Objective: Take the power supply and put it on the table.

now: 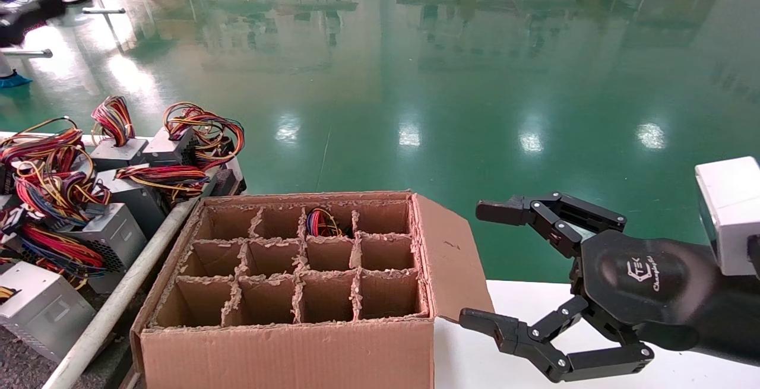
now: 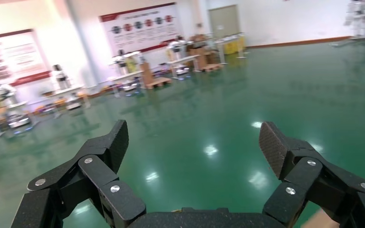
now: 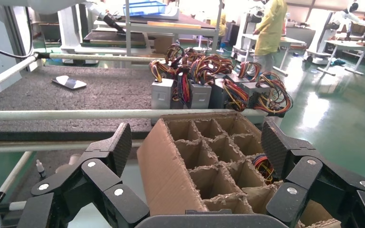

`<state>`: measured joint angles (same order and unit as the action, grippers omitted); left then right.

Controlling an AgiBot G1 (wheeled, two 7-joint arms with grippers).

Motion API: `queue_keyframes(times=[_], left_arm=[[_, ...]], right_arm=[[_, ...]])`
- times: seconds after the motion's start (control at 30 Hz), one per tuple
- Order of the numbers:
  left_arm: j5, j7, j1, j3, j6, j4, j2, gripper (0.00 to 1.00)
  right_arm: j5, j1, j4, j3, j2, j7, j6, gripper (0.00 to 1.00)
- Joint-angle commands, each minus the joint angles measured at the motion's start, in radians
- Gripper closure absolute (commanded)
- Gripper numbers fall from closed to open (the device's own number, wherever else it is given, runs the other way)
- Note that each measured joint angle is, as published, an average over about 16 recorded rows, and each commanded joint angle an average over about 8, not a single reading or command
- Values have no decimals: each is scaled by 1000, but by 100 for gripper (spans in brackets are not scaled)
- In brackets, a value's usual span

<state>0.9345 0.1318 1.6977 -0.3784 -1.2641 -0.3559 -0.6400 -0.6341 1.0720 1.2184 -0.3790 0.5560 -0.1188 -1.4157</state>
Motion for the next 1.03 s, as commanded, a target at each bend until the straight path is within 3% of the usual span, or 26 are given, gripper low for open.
queue_keyframes(times=[0.03, 1.03], left_arm=[[-10, -16, -31, 5, -12, -47, 1, 0], [-157, -246, -480, 76, -178, -716, 22, 0]], right_arm=[[0, 0, 0, 0, 0, 0, 0, 0], [0, 0, 0, 0, 0, 0, 0, 0]])
